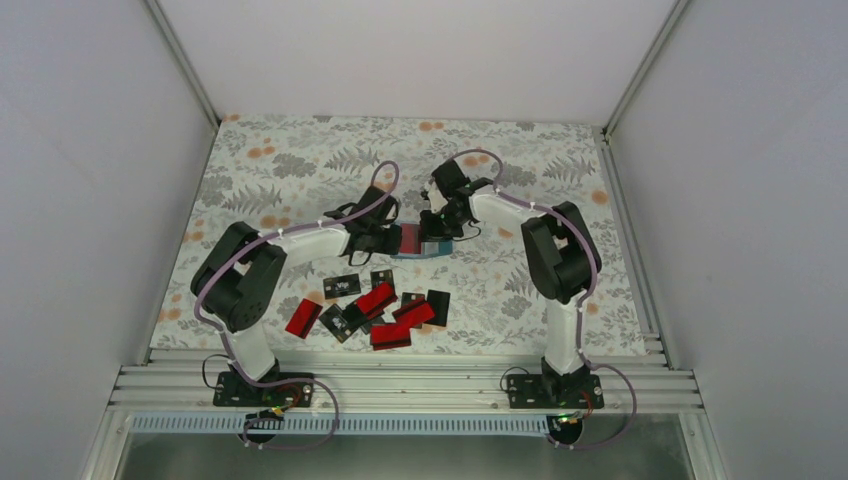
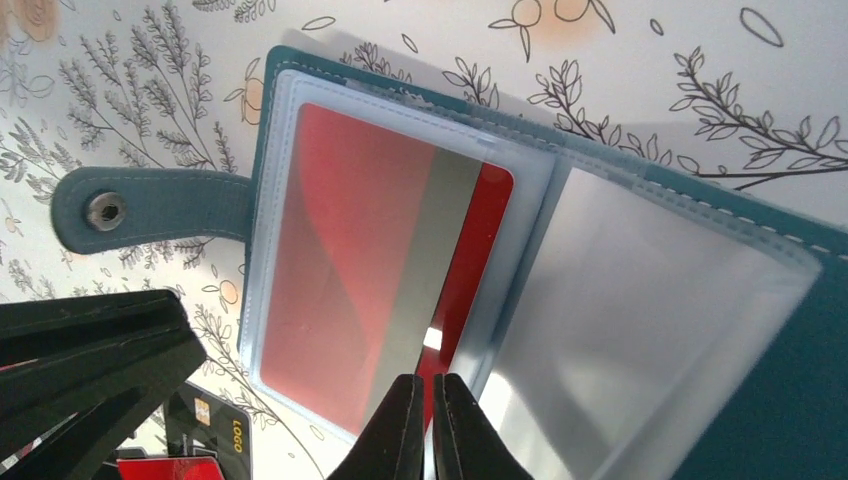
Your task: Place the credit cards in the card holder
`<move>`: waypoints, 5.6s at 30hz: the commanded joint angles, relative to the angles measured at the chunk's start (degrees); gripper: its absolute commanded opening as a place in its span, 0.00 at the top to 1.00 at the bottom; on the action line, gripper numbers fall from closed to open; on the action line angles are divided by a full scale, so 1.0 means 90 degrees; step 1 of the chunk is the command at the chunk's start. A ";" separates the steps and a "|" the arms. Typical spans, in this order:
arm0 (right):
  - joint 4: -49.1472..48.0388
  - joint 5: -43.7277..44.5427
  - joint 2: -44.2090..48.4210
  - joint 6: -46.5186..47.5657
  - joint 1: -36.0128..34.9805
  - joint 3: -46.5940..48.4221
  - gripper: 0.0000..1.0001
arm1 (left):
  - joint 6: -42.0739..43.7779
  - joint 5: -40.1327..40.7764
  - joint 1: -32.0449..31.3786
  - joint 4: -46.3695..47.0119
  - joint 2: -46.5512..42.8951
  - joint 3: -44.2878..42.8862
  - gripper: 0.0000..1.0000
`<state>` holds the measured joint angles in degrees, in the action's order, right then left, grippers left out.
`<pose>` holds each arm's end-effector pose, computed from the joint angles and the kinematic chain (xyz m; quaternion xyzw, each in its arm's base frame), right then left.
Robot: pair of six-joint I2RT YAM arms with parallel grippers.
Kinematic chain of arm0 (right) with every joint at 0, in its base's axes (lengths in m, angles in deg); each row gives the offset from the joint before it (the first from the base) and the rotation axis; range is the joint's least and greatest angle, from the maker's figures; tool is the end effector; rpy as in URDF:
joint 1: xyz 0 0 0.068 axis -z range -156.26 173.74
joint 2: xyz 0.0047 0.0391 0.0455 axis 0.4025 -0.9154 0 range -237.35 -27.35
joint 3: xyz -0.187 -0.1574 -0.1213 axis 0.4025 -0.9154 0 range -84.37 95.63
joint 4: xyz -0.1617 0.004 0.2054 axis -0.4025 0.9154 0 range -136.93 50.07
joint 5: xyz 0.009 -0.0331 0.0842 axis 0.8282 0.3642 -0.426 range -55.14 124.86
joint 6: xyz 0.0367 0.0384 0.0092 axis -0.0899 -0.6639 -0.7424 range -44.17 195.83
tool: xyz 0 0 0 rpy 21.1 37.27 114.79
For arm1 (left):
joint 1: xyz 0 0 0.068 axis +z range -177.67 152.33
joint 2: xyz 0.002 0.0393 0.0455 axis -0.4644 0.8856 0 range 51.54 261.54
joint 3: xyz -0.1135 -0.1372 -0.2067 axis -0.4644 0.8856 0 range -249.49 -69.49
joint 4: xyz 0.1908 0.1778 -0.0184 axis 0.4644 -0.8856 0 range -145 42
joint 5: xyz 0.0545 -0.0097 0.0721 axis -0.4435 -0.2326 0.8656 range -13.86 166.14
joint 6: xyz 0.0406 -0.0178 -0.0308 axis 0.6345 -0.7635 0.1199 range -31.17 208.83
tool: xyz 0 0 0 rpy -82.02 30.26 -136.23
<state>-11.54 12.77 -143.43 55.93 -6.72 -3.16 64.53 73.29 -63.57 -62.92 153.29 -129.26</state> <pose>0.3446 0.2181 0.1591 -0.1216 0.9598 0.2424 0.0720 0.2873 -0.2101 0.1609 0.1040 0.9526 -0.1634 0.2344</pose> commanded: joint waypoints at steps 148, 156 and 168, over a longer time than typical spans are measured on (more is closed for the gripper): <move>-0.1459 -0.0054 0.1295 -0.0705 0.0584 -0.2158 0.89 | 0.0551 0.1998 -0.1083 -0.2064 0.1250 -0.2387 0.91; -0.1813 -0.0135 0.1266 -0.0894 0.0682 -0.2462 0.95 | 0.0470 0.1995 -0.1390 -0.2235 0.1556 -0.2805 0.82; -0.1705 -0.0052 0.2043 -0.0943 0.1053 -0.2753 0.95 | 0.0433 0.1488 -0.1507 -0.2038 0.1634 -0.2877 0.63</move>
<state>-26.60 11.65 -128.15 47.76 1.83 -27.48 68.47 89.22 -76.97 -82.35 166.69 -153.76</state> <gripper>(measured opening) 0.047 0.344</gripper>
